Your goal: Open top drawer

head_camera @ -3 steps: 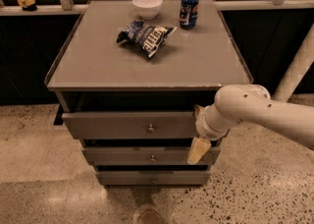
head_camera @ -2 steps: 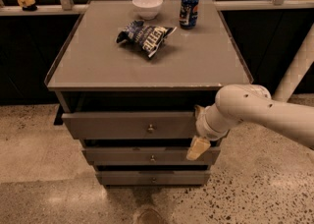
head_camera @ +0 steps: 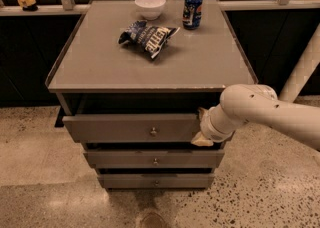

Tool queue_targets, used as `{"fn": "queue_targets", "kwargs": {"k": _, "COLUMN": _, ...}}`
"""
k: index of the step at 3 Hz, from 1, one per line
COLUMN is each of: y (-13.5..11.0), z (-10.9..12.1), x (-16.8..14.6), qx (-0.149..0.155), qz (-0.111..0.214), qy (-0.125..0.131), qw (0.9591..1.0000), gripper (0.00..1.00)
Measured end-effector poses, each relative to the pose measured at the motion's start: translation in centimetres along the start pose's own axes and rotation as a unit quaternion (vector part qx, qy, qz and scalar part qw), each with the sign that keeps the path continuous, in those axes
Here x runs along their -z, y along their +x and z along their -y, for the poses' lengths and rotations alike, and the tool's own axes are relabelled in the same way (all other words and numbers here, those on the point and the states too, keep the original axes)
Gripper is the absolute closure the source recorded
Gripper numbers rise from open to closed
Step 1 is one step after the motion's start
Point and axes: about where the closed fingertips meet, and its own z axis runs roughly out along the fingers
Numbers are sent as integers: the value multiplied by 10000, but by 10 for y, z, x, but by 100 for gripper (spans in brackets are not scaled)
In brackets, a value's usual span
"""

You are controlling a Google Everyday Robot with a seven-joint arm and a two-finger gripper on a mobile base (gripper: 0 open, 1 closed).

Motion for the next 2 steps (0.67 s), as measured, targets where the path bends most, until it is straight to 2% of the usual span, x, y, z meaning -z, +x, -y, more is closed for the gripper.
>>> {"fn": "queue_targets", "kwargs": {"k": 1, "y": 0, "z": -5, "x": 1, "qx": -1, "qz": 16, "qy": -88, "qw": 10000, "gripper": 87}}
{"fn": "queue_targets", "kwargs": {"k": 2, "y": -1, "z": -11, "x": 4, "qx": 16, "qz": 25, "qy": -163, "qw": 9999, "gripper": 100}}
